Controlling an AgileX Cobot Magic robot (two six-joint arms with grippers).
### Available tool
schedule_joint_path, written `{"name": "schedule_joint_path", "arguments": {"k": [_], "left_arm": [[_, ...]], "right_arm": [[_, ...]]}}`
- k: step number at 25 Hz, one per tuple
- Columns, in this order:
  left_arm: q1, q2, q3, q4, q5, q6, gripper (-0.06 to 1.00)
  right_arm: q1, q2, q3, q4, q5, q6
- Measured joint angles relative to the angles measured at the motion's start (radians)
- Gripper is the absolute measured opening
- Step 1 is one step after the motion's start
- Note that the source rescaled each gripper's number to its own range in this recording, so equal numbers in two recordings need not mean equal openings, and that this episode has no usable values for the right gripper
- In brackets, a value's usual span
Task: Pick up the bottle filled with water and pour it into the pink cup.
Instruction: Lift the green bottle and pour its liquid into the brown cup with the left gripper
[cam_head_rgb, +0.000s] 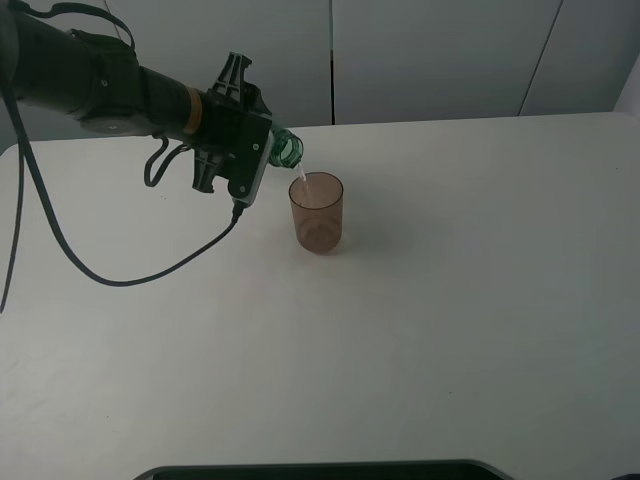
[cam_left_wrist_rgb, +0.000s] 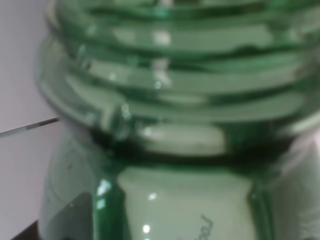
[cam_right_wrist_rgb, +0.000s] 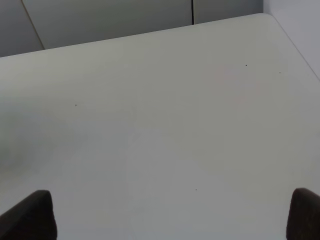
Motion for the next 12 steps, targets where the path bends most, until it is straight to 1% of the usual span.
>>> {"name": "schedule_joint_path", "arguments": {"k": [12], "left_arm": [[0.0,0.0,0.0,0.008,0.001,0.002,0.0]], "right_arm": [[0.0,0.0,0.0,0.0,0.0,0.0]]}}
